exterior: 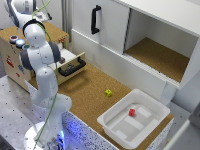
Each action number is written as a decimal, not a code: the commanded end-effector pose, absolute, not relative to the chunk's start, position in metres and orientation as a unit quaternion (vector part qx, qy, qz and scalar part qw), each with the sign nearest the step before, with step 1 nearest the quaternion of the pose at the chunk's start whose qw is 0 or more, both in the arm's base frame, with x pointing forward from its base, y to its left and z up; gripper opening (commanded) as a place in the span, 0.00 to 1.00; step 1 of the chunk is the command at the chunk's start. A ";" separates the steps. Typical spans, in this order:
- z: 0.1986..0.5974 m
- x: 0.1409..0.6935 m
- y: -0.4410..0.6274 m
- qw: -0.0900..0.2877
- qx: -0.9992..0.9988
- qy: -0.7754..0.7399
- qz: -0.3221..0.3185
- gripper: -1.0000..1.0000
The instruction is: Push down the blue button to turn off the blue light
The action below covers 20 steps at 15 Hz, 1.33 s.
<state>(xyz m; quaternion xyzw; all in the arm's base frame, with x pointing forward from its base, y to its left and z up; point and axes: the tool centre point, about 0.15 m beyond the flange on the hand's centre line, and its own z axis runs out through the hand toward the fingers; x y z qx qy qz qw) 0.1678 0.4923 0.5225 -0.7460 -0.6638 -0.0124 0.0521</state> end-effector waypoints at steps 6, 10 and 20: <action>0.533 0.148 0.513 0.018 -0.778 -0.628 0.006 1.00; 0.515 0.140 0.539 0.006 -0.802 -0.598 0.012 0.00; 0.501 0.162 0.551 -0.014 -0.843 -0.537 0.023 0.00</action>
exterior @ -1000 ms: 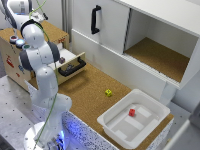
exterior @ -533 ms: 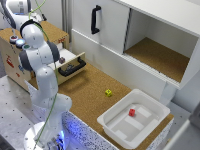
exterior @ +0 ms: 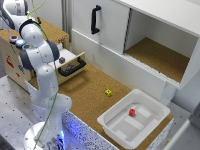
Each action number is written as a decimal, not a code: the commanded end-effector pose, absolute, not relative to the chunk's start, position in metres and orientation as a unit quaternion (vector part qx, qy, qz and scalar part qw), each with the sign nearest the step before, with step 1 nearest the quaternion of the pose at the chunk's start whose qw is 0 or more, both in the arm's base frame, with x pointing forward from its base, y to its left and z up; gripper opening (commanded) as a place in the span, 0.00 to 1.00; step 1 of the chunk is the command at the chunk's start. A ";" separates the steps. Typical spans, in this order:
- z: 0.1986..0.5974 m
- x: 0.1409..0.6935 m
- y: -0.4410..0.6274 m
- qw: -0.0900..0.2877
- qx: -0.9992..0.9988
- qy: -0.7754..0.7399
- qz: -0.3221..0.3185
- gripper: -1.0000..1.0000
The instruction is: Push down the blue button to turn off the blue light
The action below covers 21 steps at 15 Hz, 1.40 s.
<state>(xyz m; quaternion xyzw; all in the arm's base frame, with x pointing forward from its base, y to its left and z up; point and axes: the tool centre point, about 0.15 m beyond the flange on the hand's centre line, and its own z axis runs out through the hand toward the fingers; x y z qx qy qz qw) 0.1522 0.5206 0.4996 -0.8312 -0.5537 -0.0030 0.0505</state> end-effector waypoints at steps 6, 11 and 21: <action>0.480 0.171 0.551 -0.005 -0.849 -0.527 0.041 0.00; 0.453 0.181 0.557 0.002 -0.849 -0.525 0.057 0.00; 0.537 0.173 0.518 0.048 -0.867 -0.496 -0.013 1.00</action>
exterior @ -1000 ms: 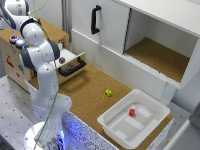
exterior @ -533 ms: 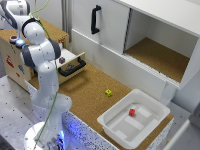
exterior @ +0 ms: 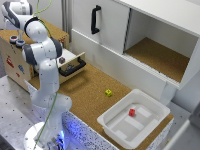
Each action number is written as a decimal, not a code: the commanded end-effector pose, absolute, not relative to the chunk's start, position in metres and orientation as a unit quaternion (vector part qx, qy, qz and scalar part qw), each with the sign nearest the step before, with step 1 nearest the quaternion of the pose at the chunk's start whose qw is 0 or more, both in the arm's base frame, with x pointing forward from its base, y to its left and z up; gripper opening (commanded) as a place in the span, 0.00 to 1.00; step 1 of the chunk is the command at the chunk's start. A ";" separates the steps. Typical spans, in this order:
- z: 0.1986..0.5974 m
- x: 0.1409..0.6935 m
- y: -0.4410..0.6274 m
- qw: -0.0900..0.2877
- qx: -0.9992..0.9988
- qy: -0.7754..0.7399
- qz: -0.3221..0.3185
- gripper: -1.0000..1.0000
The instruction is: Push down the blue button to turn off the blue light
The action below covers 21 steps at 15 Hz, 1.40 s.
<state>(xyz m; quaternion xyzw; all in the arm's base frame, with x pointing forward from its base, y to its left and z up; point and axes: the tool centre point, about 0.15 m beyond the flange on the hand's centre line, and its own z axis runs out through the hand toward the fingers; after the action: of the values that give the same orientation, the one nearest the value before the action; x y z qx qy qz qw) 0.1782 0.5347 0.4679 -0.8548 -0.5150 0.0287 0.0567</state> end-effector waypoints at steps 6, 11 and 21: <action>0.550 0.179 0.497 0.064 -0.886 -0.457 -0.042 1.00; 0.539 0.202 0.448 0.100 -0.910 -0.400 -0.045 1.00; 0.510 0.227 0.274 0.169 -0.959 -0.216 -0.076 1.00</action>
<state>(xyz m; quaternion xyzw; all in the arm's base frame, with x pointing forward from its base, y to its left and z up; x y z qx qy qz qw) 0.2359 0.3765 0.5462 -0.9637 -0.2633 -0.0102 0.0439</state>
